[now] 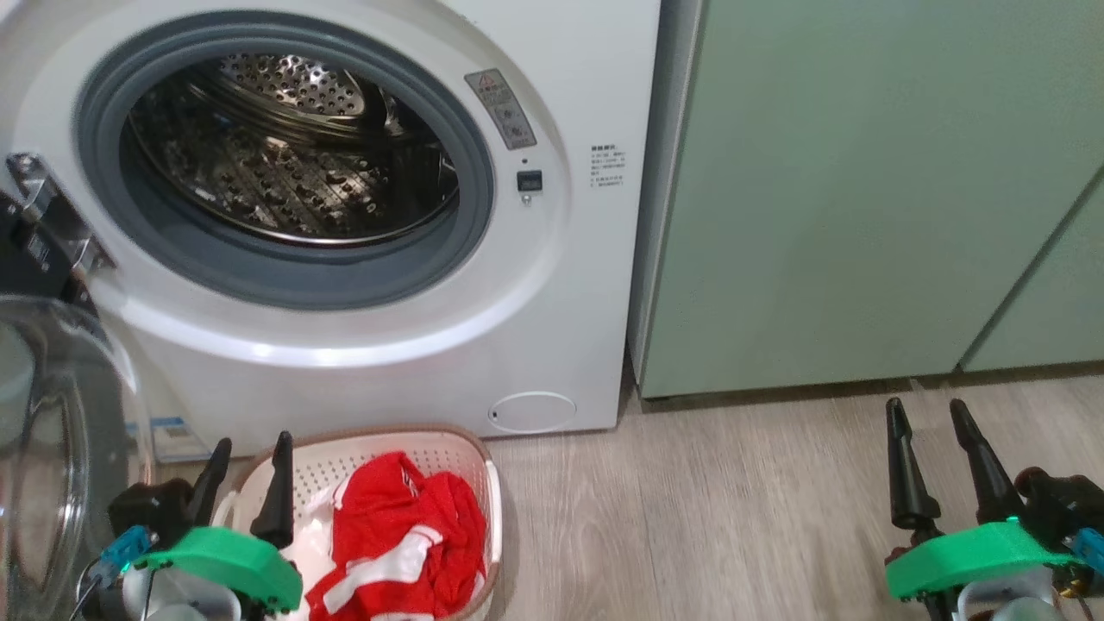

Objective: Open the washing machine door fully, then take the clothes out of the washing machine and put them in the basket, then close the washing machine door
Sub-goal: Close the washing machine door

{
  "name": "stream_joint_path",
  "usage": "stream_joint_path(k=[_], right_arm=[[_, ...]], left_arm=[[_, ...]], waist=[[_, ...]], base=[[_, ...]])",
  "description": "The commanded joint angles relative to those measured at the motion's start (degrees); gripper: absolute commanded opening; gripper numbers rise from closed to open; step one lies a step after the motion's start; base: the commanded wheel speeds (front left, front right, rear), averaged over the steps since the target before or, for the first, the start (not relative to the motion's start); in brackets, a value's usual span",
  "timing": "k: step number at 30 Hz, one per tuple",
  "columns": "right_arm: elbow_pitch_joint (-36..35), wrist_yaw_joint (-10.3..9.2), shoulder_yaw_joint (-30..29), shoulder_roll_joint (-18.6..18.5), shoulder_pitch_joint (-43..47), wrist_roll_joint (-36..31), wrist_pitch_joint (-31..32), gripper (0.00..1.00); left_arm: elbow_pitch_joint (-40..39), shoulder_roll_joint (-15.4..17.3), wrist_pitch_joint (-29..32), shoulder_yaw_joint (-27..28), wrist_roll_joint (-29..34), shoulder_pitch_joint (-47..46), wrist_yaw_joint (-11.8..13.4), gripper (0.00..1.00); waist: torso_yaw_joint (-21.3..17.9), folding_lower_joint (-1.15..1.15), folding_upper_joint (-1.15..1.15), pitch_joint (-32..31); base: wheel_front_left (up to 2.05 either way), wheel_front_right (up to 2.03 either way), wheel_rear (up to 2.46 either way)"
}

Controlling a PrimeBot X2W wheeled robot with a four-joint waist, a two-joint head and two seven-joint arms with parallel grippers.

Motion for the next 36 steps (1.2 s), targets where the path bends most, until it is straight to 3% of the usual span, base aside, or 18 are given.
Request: stream_joint_path(k=[1,20,36], right_arm=[[-1.6,-0.04,1.0,-0.3,-0.6,-0.2,-0.4,1.0],[-1.1,-0.04,1.5,-0.4,-1.0,-0.1,-0.4,1.0],[-1.2,-0.04,1.2,0.1,-0.8,-0.2,-0.4,1.0]], left_arm=[[-1.2,1.1,-0.6,2.1,0.7,-2.2,-0.3,1.0],[-2.4,0.7,-0.6,1.6,0.4,-2.1,-0.4,1.0],[-2.4,0.2,-0.6,2.0,1.3,-1.9,-0.4,1.0]], waist=[[0.0,0.0,0.0,0.0],[0.5,0.0,0.0,-0.2],[2.9,0.0,0.0,-0.4]], base=[[-1.99,1.94,0.06],[-2.03,1.98,0.06],[-0.37,0.37,0.0]])
